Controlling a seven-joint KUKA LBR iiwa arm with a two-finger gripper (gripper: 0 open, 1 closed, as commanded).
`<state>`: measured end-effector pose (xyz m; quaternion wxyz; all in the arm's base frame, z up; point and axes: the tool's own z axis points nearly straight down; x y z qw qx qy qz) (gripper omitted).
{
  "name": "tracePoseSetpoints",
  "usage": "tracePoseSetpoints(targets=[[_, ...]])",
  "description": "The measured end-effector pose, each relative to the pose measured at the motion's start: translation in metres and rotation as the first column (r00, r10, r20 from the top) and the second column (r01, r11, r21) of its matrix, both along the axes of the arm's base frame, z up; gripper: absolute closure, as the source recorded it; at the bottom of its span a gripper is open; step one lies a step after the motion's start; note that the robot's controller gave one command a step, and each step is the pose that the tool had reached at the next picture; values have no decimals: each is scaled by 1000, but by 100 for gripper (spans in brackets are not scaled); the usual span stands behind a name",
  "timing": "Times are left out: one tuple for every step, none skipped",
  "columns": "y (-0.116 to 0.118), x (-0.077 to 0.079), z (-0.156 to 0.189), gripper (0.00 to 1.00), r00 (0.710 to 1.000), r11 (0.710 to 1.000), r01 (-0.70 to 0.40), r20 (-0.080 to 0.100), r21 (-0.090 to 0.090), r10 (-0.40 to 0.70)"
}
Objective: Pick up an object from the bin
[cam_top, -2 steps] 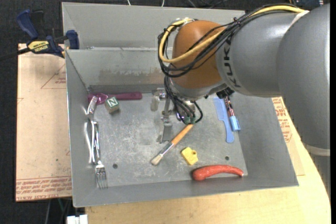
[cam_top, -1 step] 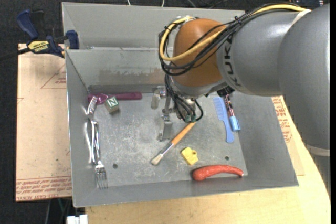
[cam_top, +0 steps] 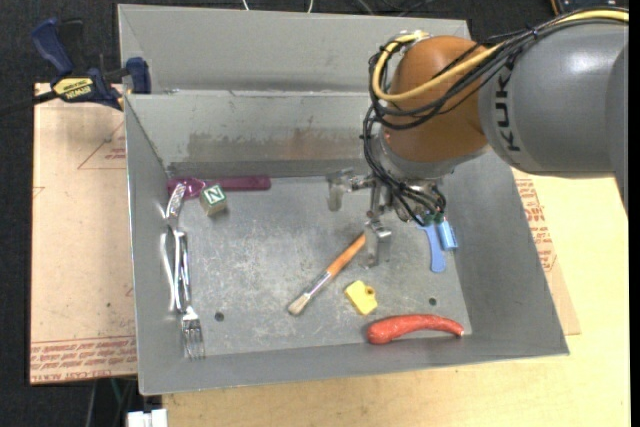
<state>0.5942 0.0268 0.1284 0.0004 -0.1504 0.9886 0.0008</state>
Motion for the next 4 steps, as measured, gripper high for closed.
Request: tracePoseSetpoints(targets=[[4,-20,-1,0,981,981,-193,1,2,193],[16,-16,-19,0,938,938,-348,1,2,348],[13,-21,-58,0,944,944,-331,4,3,331],[32,-21,-57,100,894,894,-449,12,-1,449]])
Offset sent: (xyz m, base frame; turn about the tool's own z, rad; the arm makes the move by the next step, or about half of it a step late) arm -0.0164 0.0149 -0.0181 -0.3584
